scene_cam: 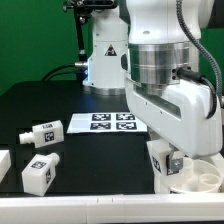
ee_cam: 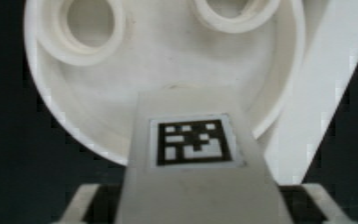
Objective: Assemble stool
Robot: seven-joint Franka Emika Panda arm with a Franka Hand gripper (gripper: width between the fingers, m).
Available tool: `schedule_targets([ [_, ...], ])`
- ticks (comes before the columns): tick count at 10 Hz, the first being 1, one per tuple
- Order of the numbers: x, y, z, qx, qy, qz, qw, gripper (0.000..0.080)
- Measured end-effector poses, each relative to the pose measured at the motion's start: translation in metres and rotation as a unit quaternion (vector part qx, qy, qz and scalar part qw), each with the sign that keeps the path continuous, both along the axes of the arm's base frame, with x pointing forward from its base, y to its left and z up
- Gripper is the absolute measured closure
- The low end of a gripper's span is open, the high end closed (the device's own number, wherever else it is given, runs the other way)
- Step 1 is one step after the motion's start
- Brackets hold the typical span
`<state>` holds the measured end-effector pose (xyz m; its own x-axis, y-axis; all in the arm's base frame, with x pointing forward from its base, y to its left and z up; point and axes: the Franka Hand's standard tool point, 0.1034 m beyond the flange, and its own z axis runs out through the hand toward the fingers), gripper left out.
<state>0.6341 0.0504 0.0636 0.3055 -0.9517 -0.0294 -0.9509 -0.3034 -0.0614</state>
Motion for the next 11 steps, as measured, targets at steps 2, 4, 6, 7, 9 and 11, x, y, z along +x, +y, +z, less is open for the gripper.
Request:
schedule_targets([
  [2,0.000,-0.014,0.016,0.007,-0.018,0.042,0.999,0.0260],
  [4,-0.004,-0.040,0.040,0.008,-0.031,0.060,0.998,0.0157],
  [6,-0.004,-0.039,0.037,0.008,-0.030,0.065,0.997,0.0151],
  [7,-0.004,-0.039,0.037,0.008,-0.030,0.065,0.997,0.0151],
  [9,-0.005,-0.043,0.036,0.005,-0.032,0.095,0.995,0.0150],
  [11,-0.014,-0.076,0.039,-0.001,-0.037,0.179,0.983,0.0150],
])
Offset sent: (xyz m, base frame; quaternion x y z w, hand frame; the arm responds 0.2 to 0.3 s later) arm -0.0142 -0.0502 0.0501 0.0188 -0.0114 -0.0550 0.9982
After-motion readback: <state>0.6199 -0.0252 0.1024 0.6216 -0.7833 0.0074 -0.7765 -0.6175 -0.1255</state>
